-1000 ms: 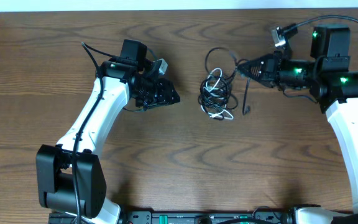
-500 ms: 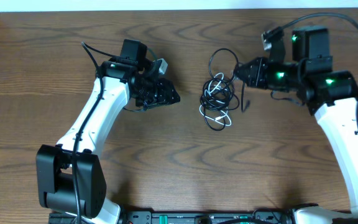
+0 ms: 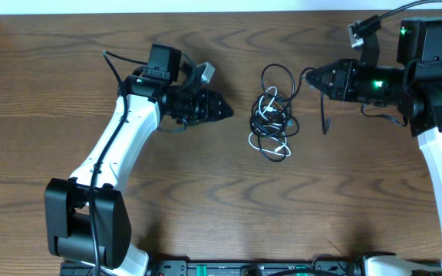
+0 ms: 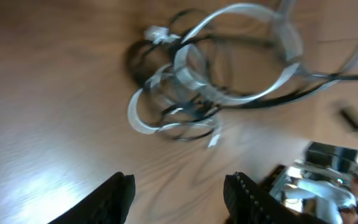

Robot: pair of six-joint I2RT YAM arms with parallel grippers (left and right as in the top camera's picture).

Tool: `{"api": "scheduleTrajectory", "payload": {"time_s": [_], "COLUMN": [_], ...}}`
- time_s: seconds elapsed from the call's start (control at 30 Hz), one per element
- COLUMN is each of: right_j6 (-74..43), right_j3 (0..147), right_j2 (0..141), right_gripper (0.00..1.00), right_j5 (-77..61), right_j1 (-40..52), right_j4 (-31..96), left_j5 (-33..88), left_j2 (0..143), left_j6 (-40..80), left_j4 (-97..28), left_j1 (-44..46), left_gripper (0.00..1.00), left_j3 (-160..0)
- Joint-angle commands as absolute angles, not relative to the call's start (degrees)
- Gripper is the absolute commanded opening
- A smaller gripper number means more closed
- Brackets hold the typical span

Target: Untangle cables

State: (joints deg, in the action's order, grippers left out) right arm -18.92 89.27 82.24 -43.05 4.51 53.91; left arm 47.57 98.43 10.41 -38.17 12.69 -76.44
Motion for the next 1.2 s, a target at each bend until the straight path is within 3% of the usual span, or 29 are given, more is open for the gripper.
{"api": "scheduleTrajectory", "payload": {"time_s": [0.0,0.2,0.8,1.1,1.17], "right_j6": [-17.1,-16.8,-15.5,-14.5,-14.5], "right_j3": [89.9,89.9,89.9,89.9,89.9], "right_j2": [81.9,82.0,82.0,82.0,82.0], "right_gripper": [0.01,0.01,0.01,0.01,0.01], "right_j5": [-43.5,-43.5,-43.4,-43.4,-43.4], "right_j1": [4.5,4.5,4.6,4.6,4.6], "right_j4": [54.3,54.7,55.6,56.3,56.3], "left_j5": [54.6,52.8,20.4,21.6,22.5], "left_j2": [98.8,98.8,99.2,105.2,106.4], "left_j6": [10.0,14.8,31.0,30.2,29.4], "left_j4": [-35.0,-26.4,-21.2,-19.4,-18.2], "left_j1": [14.0,18.8,30.5,31.6,31.6], "left_gripper": [0.52,0.52,0.52,0.51,0.46], "left_j3": [-77.1,-77.1,-77.1,-77.1,-77.1]}}
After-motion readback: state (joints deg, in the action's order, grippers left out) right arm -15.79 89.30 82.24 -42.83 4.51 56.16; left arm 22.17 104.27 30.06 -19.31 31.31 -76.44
